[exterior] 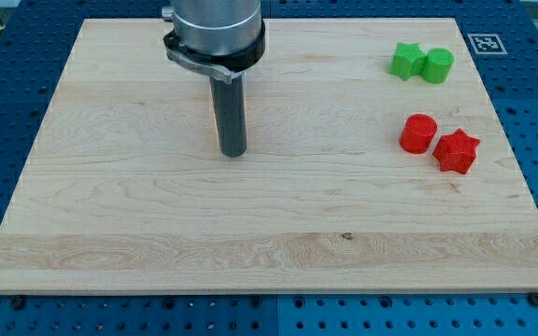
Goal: Push yellow heart to the yellow hexagon
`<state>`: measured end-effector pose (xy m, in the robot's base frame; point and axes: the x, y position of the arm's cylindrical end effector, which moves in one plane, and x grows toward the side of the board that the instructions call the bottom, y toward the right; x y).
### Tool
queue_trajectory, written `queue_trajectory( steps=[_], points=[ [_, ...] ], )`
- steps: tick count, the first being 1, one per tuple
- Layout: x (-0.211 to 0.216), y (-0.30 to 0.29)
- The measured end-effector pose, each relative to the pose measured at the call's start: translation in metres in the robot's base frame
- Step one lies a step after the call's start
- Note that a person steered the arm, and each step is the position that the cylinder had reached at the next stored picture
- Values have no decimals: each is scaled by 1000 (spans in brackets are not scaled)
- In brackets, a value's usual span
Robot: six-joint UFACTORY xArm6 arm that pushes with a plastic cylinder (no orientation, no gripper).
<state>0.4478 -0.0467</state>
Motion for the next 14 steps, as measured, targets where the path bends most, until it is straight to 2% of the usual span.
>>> queue_trajectory(
  steps=[1, 6, 7, 9, 14],
  points=[
    [-11, 7],
    [-6, 55],
    [16, 55],
    [24, 21],
    [-18, 2]
  ],
)
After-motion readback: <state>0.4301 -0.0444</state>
